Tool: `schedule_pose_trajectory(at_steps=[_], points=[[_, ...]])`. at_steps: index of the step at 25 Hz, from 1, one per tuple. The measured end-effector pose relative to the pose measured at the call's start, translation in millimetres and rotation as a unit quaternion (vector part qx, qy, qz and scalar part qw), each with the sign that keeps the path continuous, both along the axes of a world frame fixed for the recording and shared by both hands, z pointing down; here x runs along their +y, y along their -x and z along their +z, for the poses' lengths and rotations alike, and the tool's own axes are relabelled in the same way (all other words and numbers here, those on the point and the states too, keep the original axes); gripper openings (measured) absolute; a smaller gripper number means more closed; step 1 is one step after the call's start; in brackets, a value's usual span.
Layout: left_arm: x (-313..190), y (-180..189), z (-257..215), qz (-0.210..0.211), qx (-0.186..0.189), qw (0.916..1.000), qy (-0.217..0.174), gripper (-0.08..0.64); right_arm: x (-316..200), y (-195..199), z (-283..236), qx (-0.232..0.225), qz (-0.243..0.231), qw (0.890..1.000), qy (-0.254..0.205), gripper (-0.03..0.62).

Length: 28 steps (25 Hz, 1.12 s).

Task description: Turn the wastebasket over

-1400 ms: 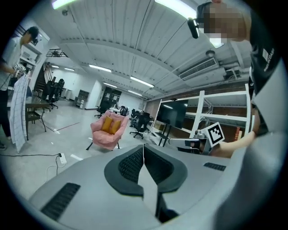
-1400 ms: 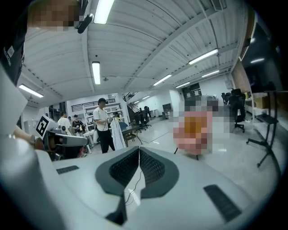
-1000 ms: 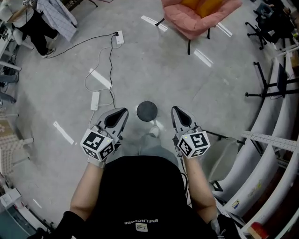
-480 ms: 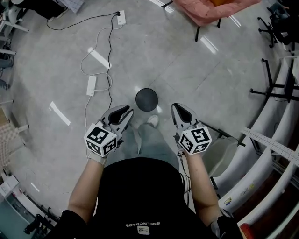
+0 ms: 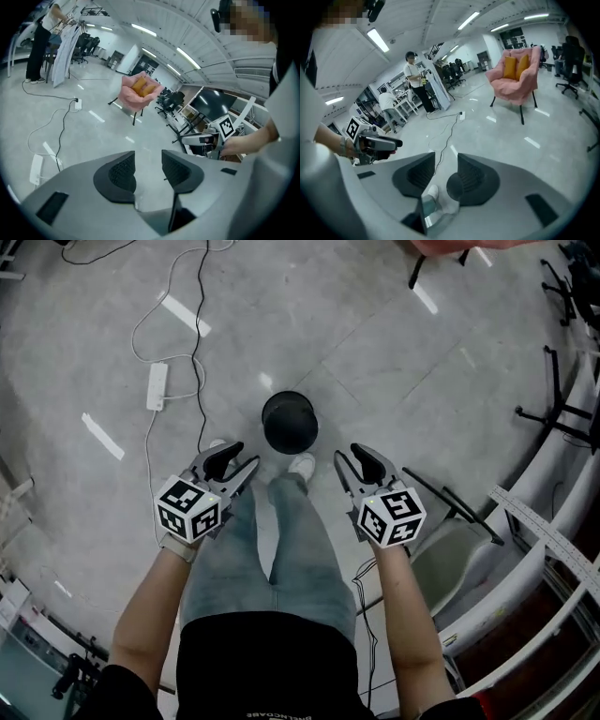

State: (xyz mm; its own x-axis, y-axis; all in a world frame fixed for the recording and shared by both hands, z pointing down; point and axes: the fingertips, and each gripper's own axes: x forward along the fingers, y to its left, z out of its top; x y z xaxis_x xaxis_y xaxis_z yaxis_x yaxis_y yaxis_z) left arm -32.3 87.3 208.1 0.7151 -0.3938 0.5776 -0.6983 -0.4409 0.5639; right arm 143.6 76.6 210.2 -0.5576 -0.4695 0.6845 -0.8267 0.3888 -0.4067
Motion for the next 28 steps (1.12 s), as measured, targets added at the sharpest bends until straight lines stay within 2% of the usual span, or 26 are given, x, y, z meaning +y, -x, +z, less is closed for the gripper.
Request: schedule_pose_trajectory(at_steps=[5,17,23,28], points=[[-9.3,-1.1,97.9,-0.01,0.003,0.9993,0.037,0.218,-3.3,-1.4,101.7,0.02,-0.016,0.998,0.057,0.175],[-1.6,-11.3,309.5,0.015,-0.01,0.9929,0.118,0.239,6.0,5.2,304.1,0.04,-0.065,0.984,0.162,0.235],[1.8,-13.4,371.1,0.037,0.01,0.9888,0.144,0.258,9.1,12.4,378.5,0.035,-0.055,0.978,0.197,0.238],[-1.5,-17.7,394.8,0.052,0.046,0.9833,0.168,0.258,9.4,26.8,406.9,0.01,-0.066,0.976,0.205,0.253]])
